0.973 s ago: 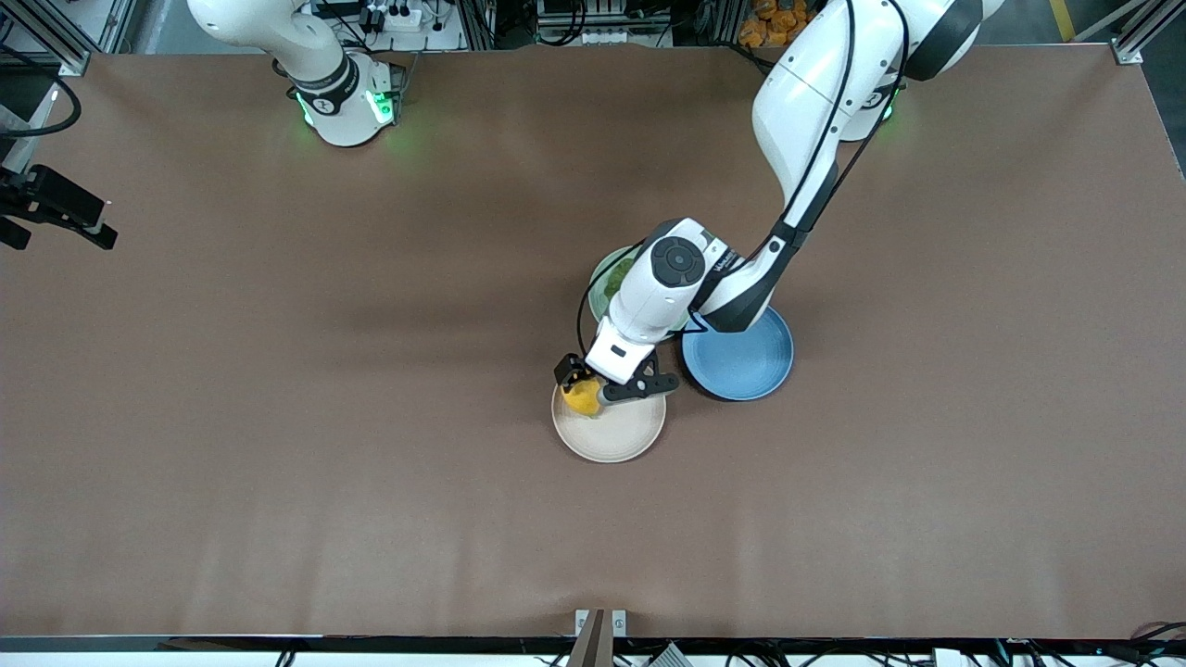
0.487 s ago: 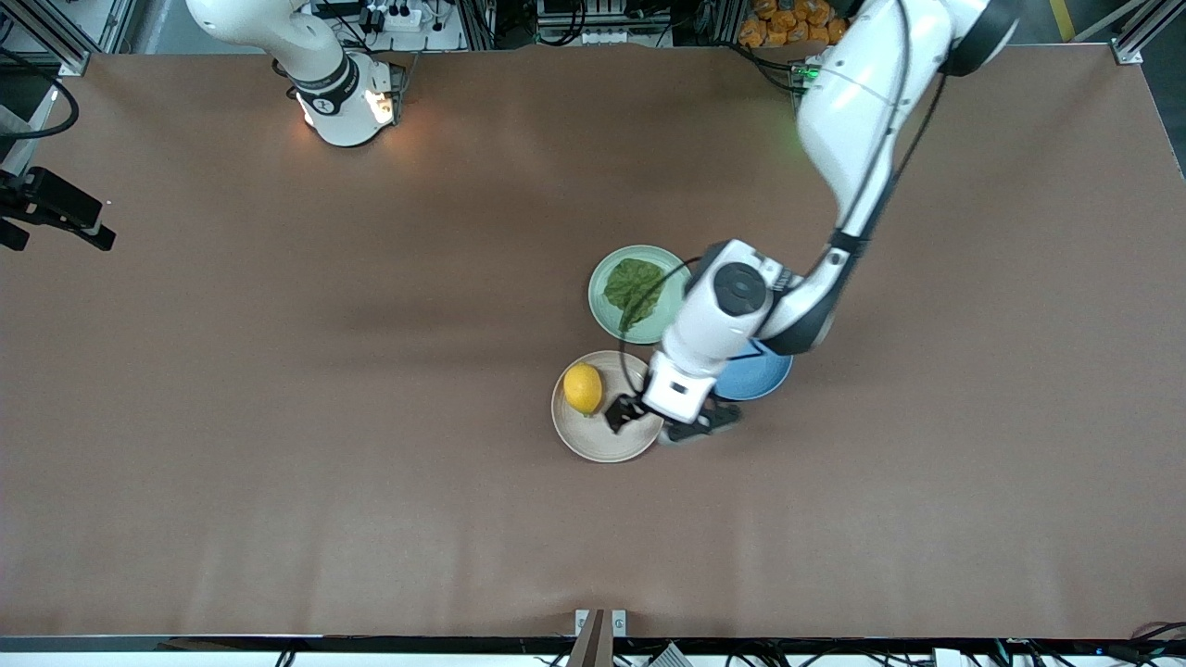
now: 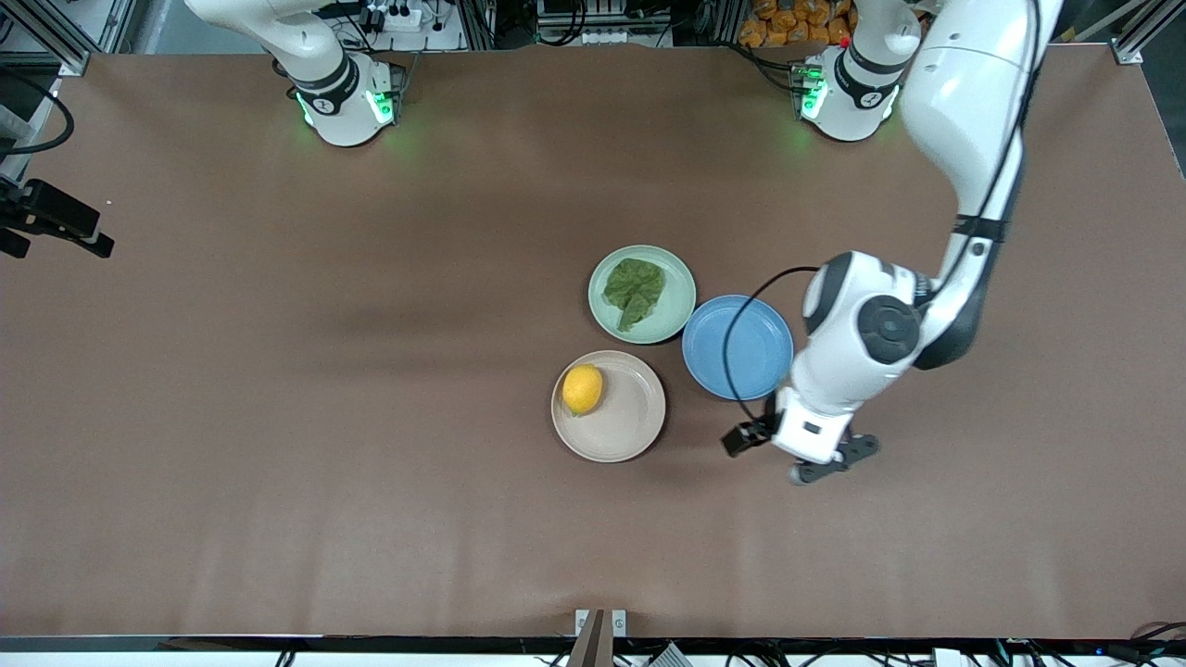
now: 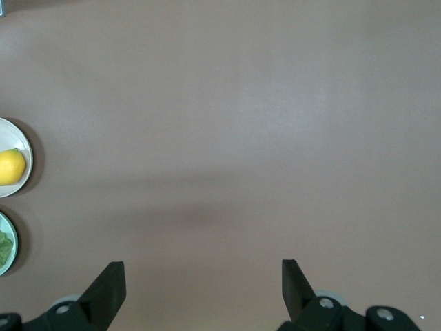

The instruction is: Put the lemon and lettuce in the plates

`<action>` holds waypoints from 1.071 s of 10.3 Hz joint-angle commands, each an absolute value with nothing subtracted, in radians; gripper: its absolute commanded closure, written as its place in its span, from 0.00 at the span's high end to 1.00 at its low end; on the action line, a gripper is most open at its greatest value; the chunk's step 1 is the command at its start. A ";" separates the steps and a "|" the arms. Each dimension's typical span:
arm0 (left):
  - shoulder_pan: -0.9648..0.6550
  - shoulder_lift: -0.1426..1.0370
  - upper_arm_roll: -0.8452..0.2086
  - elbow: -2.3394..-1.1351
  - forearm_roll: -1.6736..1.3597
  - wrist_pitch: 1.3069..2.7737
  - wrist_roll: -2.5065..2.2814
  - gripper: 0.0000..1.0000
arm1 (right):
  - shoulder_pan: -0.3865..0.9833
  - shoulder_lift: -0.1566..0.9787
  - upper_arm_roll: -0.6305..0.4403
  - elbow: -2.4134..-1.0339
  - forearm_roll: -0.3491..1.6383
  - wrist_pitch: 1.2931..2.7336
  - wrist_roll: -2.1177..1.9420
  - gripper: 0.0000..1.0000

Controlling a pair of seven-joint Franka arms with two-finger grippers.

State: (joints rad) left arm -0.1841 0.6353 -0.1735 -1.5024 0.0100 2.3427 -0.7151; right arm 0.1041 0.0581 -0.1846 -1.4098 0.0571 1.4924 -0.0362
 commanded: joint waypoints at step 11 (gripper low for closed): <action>0.134 0.212 -0.195 -1.954 0.015 2.174 -0.515 1.00 | -0.086 -0.015 0.012 -1.474 0.003 1.516 -0.031 1.00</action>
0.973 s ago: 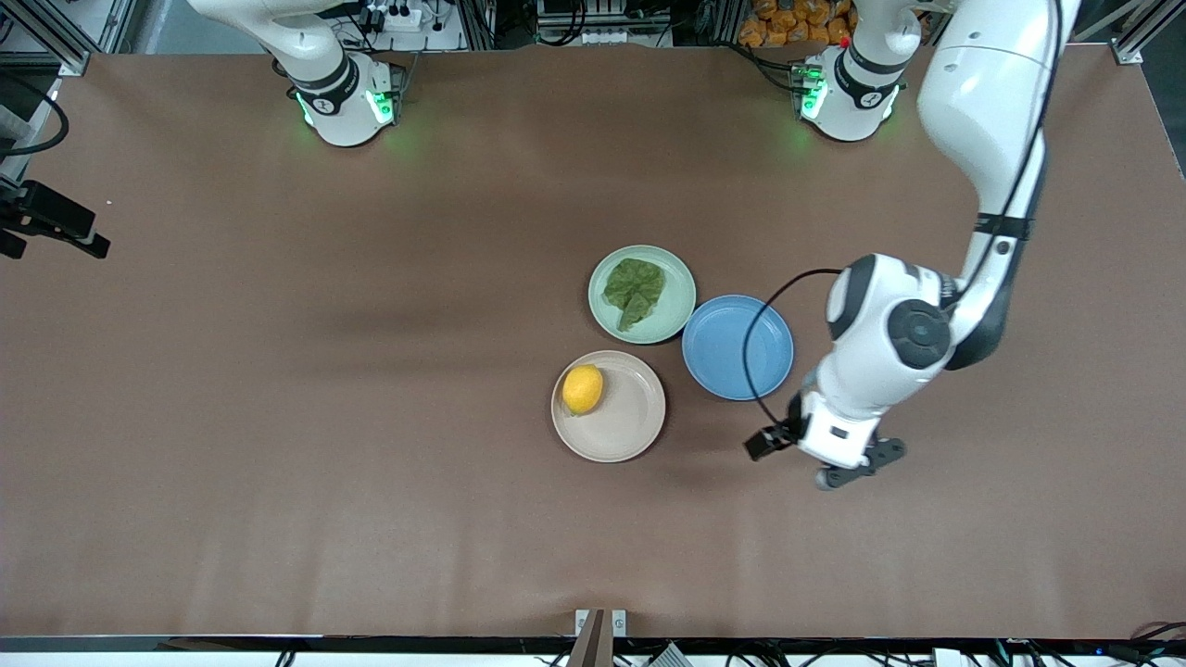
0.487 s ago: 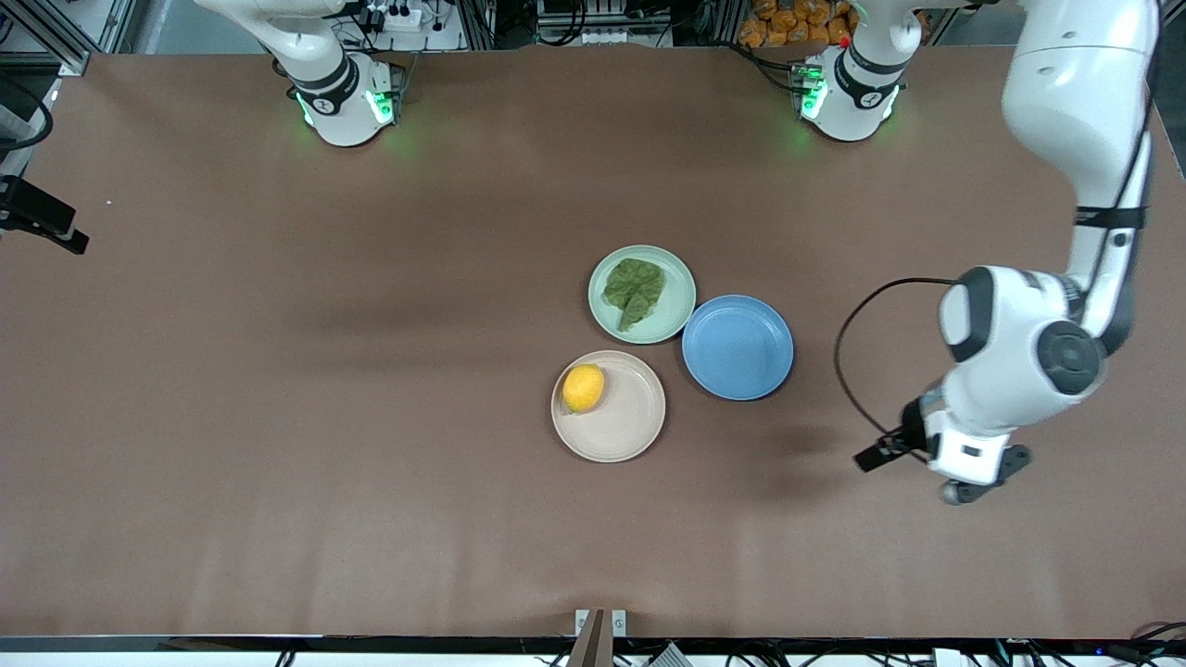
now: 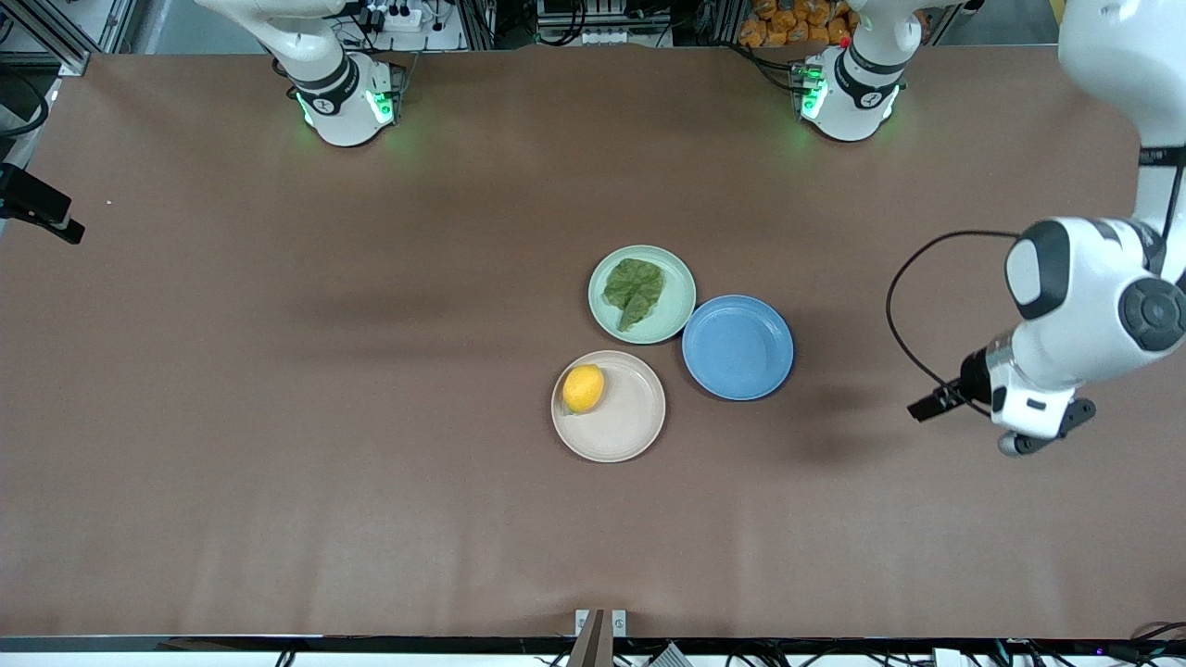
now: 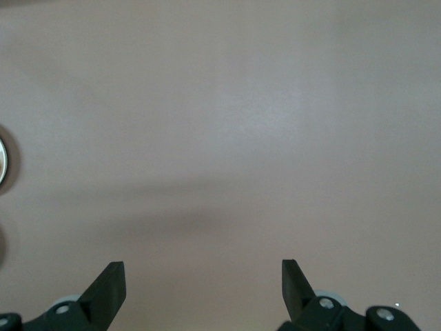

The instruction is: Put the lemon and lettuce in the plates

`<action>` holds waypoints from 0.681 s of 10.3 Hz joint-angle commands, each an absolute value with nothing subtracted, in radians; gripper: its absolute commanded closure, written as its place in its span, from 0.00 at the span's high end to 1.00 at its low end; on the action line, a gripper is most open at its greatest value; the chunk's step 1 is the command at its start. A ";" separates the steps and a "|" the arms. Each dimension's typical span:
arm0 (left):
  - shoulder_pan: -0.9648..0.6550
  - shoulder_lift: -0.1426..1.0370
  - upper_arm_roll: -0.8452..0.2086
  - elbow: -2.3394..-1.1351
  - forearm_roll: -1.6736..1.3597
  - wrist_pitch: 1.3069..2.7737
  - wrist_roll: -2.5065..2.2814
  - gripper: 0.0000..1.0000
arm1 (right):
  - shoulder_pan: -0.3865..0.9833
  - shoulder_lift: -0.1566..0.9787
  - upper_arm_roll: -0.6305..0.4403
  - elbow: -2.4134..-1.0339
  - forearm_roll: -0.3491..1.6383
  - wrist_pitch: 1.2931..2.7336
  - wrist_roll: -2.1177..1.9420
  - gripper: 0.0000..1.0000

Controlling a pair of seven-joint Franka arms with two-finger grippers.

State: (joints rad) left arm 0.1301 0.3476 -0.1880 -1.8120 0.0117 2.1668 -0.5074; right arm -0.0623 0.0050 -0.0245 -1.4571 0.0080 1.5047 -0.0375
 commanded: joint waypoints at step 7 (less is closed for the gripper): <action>-0.024 -0.059 -0.080 -1.982 0.014 2.097 -0.290 1.00 | -0.069 0.008 0.005 -1.471 -0.006 1.509 -0.037 1.00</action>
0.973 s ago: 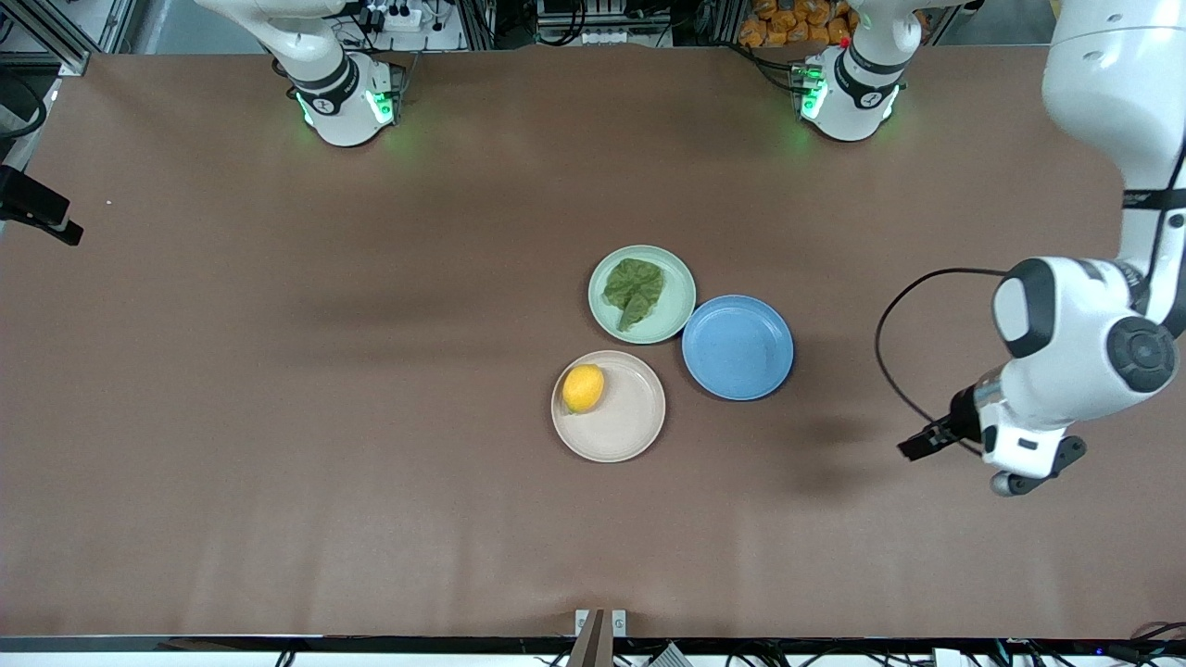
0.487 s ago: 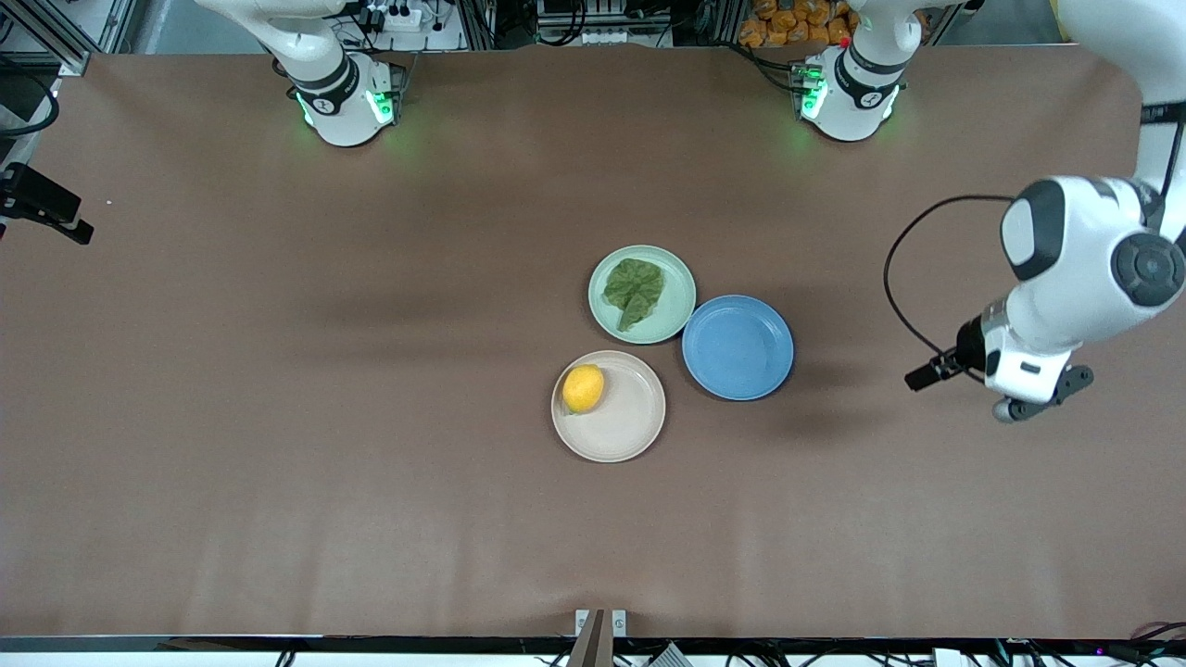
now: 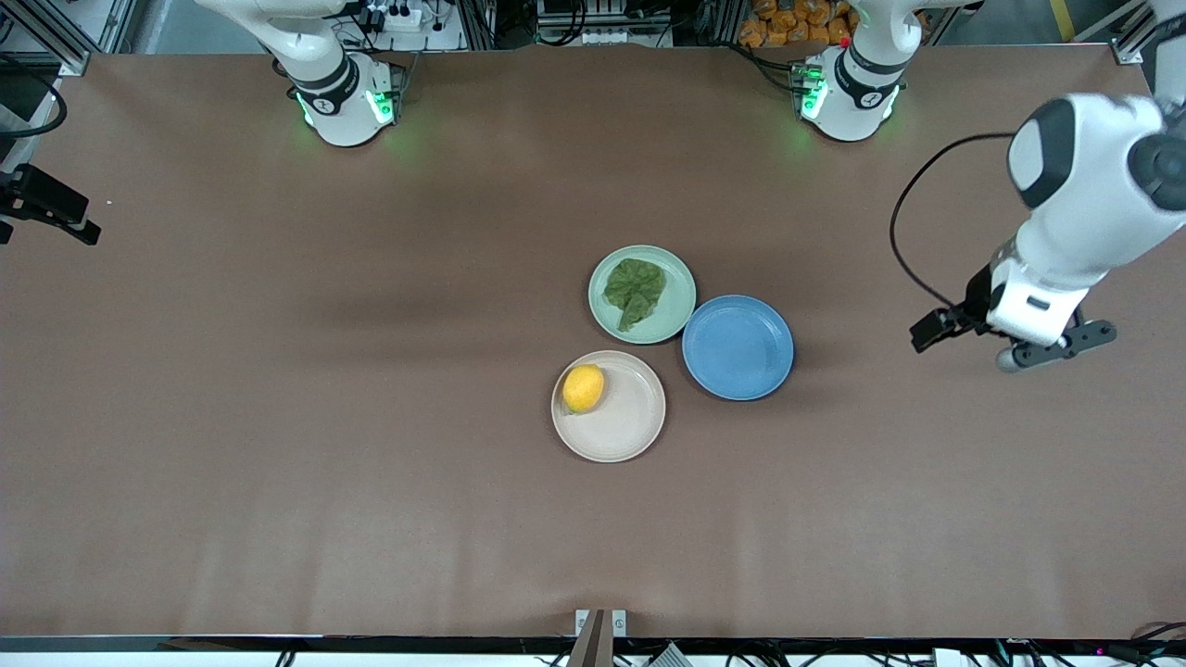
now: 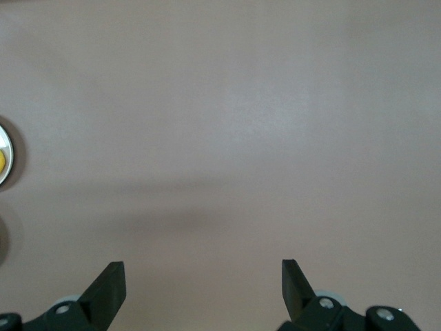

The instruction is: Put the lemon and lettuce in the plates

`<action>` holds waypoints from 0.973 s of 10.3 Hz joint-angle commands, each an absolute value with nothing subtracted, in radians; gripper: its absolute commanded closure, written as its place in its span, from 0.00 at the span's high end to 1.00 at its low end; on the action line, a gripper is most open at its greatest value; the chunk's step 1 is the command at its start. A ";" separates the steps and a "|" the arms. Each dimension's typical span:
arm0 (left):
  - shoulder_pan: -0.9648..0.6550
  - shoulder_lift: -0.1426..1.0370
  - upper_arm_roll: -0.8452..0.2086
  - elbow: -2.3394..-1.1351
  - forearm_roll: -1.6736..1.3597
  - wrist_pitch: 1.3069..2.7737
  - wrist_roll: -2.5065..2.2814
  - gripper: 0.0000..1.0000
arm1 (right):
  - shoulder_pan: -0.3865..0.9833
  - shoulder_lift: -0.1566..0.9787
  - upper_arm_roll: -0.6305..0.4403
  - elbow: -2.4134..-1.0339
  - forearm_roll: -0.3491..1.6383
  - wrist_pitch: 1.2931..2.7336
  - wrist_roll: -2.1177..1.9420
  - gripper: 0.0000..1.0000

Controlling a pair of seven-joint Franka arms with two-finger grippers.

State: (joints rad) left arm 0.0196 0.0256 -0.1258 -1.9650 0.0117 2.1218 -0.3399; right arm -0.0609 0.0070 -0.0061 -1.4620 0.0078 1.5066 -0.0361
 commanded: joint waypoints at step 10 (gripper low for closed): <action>-0.026 -0.032 -0.083 -1.548 0.015 1.555 -0.041 1.00 | -0.038 0.032 0.011 -1.447 0.020 1.439 -0.044 1.00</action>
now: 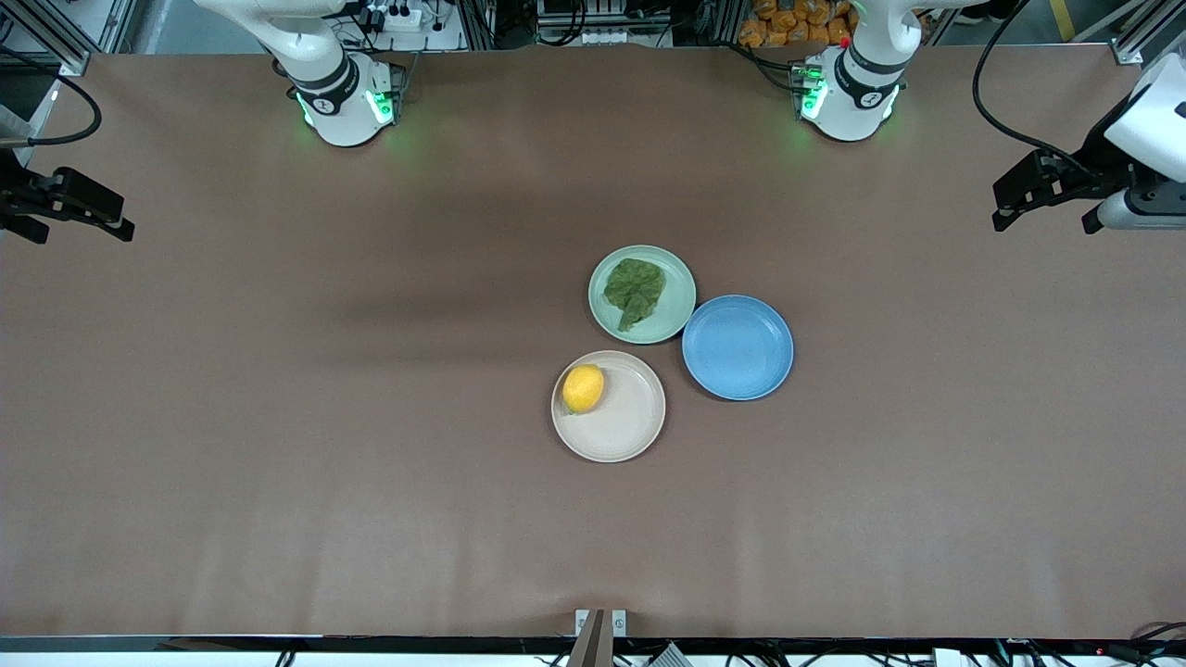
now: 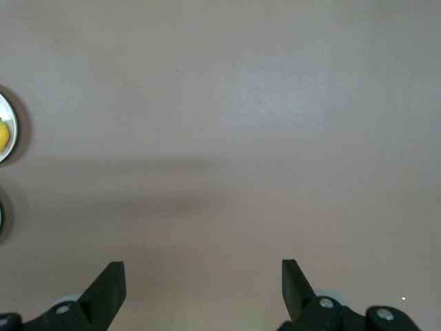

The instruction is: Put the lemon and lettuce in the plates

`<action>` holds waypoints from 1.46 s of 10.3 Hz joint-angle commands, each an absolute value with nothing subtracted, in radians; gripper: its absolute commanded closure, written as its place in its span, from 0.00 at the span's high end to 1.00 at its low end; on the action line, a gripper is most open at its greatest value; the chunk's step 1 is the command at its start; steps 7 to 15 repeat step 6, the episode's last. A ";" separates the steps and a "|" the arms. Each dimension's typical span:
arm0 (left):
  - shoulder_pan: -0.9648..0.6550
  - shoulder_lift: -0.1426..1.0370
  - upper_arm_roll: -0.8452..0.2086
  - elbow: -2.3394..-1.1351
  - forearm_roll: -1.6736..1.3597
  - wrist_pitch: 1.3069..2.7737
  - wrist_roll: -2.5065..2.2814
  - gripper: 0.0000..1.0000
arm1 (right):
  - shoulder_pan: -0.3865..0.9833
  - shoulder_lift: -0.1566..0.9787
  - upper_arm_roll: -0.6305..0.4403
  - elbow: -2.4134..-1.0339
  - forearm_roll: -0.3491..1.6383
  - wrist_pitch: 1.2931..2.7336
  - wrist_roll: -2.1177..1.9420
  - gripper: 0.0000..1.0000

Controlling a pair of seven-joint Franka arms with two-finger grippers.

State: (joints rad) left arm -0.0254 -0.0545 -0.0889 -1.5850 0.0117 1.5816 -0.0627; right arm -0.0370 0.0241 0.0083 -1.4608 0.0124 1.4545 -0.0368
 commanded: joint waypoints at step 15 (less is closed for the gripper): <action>-0.031 -0.029 -0.083 -1.551 -0.023 1.640 -0.051 1.00 | -0.023 0.032 0.012 -1.456 0.028 1.453 -0.046 1.00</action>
